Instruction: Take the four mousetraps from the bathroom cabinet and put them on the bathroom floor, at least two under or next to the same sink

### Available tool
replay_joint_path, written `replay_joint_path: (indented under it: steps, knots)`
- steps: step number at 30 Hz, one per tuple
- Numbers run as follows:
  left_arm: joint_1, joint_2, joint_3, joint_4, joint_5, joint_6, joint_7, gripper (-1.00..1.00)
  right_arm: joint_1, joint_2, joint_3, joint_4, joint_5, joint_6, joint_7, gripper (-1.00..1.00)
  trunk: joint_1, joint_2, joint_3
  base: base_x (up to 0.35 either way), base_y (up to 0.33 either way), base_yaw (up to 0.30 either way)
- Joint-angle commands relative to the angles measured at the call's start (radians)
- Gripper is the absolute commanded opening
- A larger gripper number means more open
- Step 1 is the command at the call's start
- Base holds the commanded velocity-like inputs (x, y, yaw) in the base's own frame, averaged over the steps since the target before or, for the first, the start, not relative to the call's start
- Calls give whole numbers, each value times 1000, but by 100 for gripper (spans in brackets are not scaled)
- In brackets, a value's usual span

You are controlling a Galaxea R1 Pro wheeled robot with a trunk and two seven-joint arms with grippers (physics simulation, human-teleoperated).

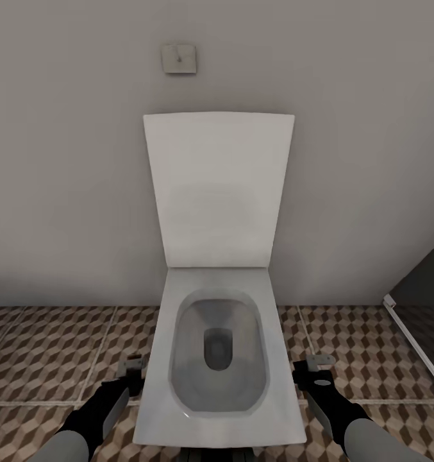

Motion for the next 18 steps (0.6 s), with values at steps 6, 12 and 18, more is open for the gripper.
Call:
replay_joint_path:
  steps: [6, 12, 18]
  knots:
    - [0, 1, -9, 19, -2, -2, 7, -100, 0, -5, 2, 7, -15, 11, -14, -100, 0, 0, -1, 0, 0, 0]
    - [0, 4, -8, 59, -12, -9, 6, -100, 0, -11, -5, 68, -23, 11, -15, -100, 0, 0, -1, 0, 0, 0]
    - [0, 5, -10, 84, -15, -11, 5, -100, 0, -11, -6, 84, -23, 9, -15, -100, 0, 0, -1, 0, 0, 0]
